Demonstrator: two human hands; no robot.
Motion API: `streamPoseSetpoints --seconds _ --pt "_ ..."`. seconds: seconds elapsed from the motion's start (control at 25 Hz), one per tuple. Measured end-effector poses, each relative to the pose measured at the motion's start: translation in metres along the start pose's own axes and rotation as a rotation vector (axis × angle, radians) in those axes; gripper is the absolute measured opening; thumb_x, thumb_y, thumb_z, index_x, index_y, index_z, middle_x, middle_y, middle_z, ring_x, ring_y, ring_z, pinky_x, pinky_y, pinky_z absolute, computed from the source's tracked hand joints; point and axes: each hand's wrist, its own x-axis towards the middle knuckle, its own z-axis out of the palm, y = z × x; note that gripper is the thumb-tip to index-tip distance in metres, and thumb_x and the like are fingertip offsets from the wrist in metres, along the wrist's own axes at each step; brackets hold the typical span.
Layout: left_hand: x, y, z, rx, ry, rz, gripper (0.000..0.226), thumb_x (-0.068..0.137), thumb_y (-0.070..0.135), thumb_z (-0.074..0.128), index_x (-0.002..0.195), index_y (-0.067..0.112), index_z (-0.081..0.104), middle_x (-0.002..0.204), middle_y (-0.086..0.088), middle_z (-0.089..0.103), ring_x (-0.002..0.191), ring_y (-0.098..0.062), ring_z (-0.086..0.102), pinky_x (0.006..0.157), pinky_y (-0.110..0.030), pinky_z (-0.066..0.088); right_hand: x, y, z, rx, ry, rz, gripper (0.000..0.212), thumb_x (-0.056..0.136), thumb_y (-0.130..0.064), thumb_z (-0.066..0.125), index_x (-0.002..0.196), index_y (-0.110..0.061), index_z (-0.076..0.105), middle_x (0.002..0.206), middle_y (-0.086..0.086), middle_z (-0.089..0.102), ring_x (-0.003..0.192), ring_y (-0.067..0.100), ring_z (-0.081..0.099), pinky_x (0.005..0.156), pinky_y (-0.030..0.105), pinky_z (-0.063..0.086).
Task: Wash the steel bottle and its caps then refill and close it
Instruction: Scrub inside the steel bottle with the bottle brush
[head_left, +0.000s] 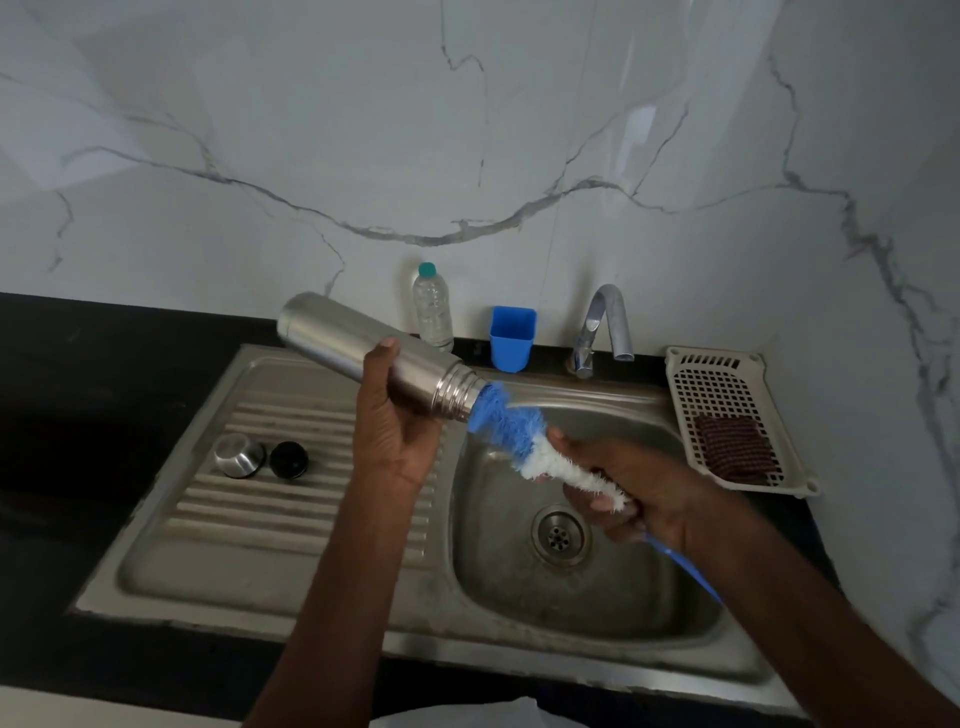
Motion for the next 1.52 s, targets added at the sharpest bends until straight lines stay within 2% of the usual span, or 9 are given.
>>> streamPoseSetpoints --seconds 0.08,0.24,0.36,0.48,0.64,0.8,1.04,1.16,1.52 --pt "0.003 0.016 -0.012 0.063 -0.108 -0.020 0.051 0.089 0.018 0.074 0.137 0.010 0.056 0.110 -0.010 0.077 0.107 -0.028 0.074 0.098 -0.052 0.056 0.005 0.010 -0.002 -0.095 0.070 -0.126 0.043 0.083 -0.063 0.063 0.092 -0.022 0.074 0.064 0.003 0.061 0.039 0.014 0.047 0.038 0.021 0.028" --pt "0.007 0.028 -0.020 0.095 -0.073 -0.055 0.068 0.082 0.026 0.081 0.142 0.010 0.054 0.122 -0.015 0.075 0.118 -0.036 0.071 0.100 -0.061 0.055 0.017 0.026 -0.013 -0.759 0.608 -0.669 0.048 0.080 -0.077 0.058 0.105 -0.042 0.077 0.089 -0.019 0.077 0.078 -0.003 0.069 0.074 0.025 0.056" --pt "0.010 0.021 -0.018 0.289 -0.059 0.090 0.069 0.078 0.016 0.085 0.139 0.012 0.054 0.117 -0.010 0.073 0.117 -0.030 0.070 0.090 -0.051 0.061 0.025 0.041 -0.012 -0.659 0.322 -0.385 0.041 0.088 -0.068 0.059 0.095 -0.032 0.078 0.076 -0.007 0.075 0.068 0.005 0.069 0.070 0.031 0.060" --pt "0.015 0.015 -0.014 0.644 -0.086 0.245 0.079 0.067 0.019 0.090 0.138 0.017 0.056 0.118 -0.004 0.074 0.110 -0.025 0.073 0.080 -0.044 0.062 0.032 0.061 -0.033 -0.933 0.473 -0.278 0.040 0.090 -0.069 0.060 0.085 -0.031 0.074 0.070 -0.009 0.070 0.066 0.004 0.066 0.075 0.038 0.060" --pt "0.018 -0.007 -0.009 0.782 -0.117 0.228 0.093 0.062 0.020 0.092 0.144 0.027 0.048 0.125 -0.001 0.072 0.110 -0.018 0.073 0.087 -0.044 0.061 0.026 0.064 -0.047 -0.570 0.596 -0.291 0.035 0.087 -0.069 0.064 0.088 -0.035 0.072 0.080 -0.007 0.075 0.072 0.006 0.070 0.077 0.039 0.061" --pt "0.022 -0.020 -0.013 0.397 -0.145 -0.079 0.070 0.084 0.032 0.081 0.147 0.029 0.052 0.136 -0.013 0.067 0.116 -0.031 0.070 0.092 -0.051 0.059 0.015 0.058 -0.040 -0.301 0.572 -0.527 0.044 0.081 -0.073 0.069 0.107 -0.039 0.076 0.099 -0.012 0.077 0.090 0.008 0.074 0.082 0.045 0.061" --pt "0.008 -0.030 -0.002 0.396 -0.316 -0.320 0.088 0.078 0.072 0.074 0.131 0.003 0.061 0.098 -0.021 0.071 0.080 -0.030 0.070 0.073 -0.037 0.062 0.001 0.041 -0.009 -0.546 0.453 -0.739 0.034 0.090 -0.055 0.064 0.124 -0.056 0.062 0.098 -0.023 0.073 0.083 0.001 0.072 0.066 0.029 0.061" --pt "0.001 -0.036 -0.009 0.543 -0.424 -0.388 0.092 0.087 0.078 0.060 0.137 0.000 0.058 0.107 -0.026 0.067 0.083 -0.034 0.067 0.077 -0.041 0.060 0.026 0.020 -0.013 -0.340 0.557 -0.762 0.048 0.095 -0.057 0.061 0.140 -0.041 0.060 0.107 -0.014 0.076 0.088 0.001 0.073 0.070 0.026 0.059" --pt "0.008 -0.040 -0.014 1.156 -0.251 0.131 0.072 0.068 0.001 0.093 0.125 0.029 0.060 0.107 0.008 0.074 0.093 -0.003 0.072 0.069 -0.017 0.056 -0.007 -0.018 -0.017 -0.536 0.472 -0.670 0.040 0.098 -0.046 0.061 0.128 -0.070 0.048 0.108 -0.025 0.063 0.084 -0.014 0.064 0.068 0.012 0.055"
